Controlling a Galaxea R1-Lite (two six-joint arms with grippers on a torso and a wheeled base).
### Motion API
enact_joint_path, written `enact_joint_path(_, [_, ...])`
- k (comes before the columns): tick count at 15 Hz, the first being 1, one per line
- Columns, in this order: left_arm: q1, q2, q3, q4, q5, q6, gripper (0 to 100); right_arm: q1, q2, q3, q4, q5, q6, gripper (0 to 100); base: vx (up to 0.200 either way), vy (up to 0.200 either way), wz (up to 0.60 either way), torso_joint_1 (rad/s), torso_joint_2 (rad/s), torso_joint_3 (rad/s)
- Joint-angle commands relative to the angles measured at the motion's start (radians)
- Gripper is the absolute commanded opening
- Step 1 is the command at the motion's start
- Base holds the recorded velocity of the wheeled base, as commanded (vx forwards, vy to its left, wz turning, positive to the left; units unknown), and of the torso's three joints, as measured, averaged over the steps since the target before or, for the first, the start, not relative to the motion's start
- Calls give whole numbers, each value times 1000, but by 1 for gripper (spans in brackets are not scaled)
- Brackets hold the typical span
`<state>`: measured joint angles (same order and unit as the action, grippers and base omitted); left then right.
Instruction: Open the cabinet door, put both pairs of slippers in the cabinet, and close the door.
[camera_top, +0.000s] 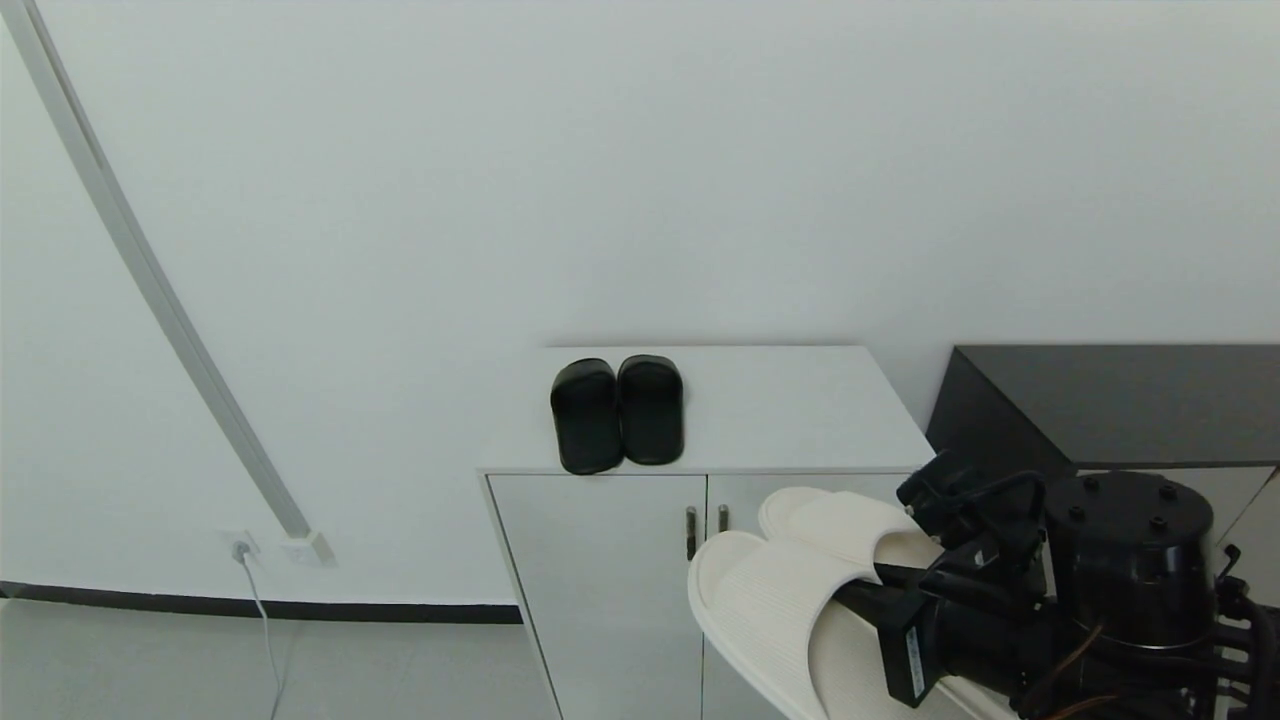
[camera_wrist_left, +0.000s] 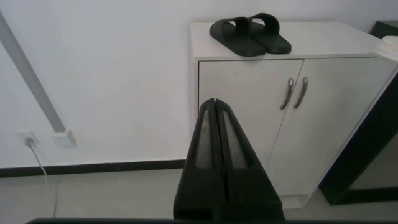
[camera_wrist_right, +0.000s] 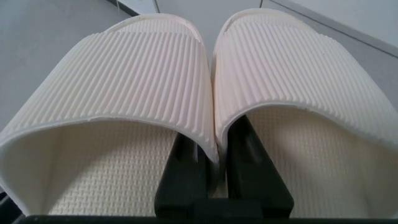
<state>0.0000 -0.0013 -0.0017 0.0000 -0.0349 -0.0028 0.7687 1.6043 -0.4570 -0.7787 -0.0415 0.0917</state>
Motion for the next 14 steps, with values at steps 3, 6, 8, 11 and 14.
enact_joint_path(3, [0,1,0,0,1,-2,100,0,14,3,-1,-1,-1,0,0,0,0,-152,349,186])
enact_joint_path(6, [0,1,0,0,1,-2,100,-2,31,11,-4,2,0,0,0,0,0,-160,362,196])
enact_joint_path(8, [0,1,0,0,1,-2,100,-3,31,15,-16,0,2,0,0,0,0,-161,371,205])
enact_joint_path(11, [0,1,0,0,1,-2,100,-9,29,20,-28,0,0,0,0,0,0,-168,382,212])
enact_joint_path(14, [0,1,0,0,0,1,100,-9,29,24,-40,-1,-1,0,0,0,0,-207,487,269])
